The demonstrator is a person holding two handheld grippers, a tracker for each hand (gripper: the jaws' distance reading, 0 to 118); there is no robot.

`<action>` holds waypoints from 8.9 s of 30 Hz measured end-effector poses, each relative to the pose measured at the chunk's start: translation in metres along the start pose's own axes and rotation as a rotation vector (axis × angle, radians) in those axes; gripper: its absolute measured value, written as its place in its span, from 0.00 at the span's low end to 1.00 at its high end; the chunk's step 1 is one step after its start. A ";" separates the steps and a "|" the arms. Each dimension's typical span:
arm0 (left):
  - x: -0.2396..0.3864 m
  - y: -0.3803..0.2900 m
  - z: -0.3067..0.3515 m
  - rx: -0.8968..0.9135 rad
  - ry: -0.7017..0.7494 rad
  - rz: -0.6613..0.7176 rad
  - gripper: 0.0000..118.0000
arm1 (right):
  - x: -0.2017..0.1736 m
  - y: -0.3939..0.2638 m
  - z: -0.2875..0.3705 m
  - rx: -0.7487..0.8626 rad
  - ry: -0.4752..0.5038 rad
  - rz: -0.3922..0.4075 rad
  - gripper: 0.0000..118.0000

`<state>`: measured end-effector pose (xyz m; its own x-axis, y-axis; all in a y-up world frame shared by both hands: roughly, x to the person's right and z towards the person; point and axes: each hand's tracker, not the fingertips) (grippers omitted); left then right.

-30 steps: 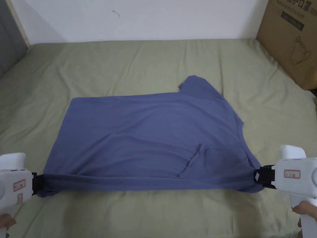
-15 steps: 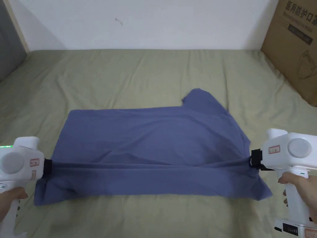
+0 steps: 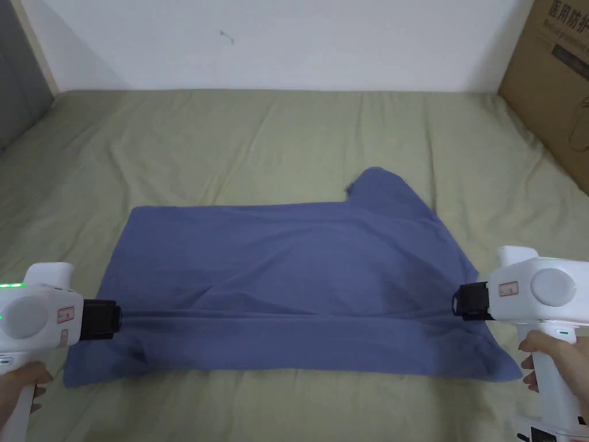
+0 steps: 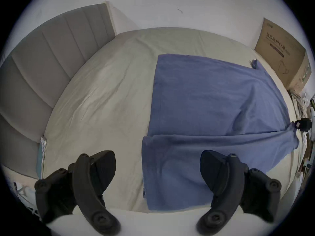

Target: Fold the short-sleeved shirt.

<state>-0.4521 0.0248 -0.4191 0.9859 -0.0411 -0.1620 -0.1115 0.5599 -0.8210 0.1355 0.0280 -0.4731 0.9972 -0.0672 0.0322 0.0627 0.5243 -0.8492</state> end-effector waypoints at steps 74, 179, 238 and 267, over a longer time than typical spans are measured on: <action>0.013 -0.095 0.044 -0.071 -0.053 -0.080 0.04 | 0.053 -0.124 0.054 -0.047 0.027 -0.129 0.05; 0.047 0.065 -0.042 -0.006 -0.112 0.062 0.06 | -0.016 0.196 -0.147 0.008 0.012 0.112 0.04; -0.016 -0.051 0.017 -0.080 -0.086 0.048 0.47 | 0.029 -0.094 0.036 -0.031 0.051 0.021 0.45; -0.008 -0.080 0.090 0.061 -0.337 0.213 0.01 | -0.113 -0.106 0.085 0.209 0.188 0.106 0.00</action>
<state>-0.4394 0.0547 -0.3025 0.9283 0.3491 -0.1283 -0.3203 0.5749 -0.7529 0.0200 0.0518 -0.3420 0.9749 -0.1487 -0.1659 -0.0151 0.6986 -0.7153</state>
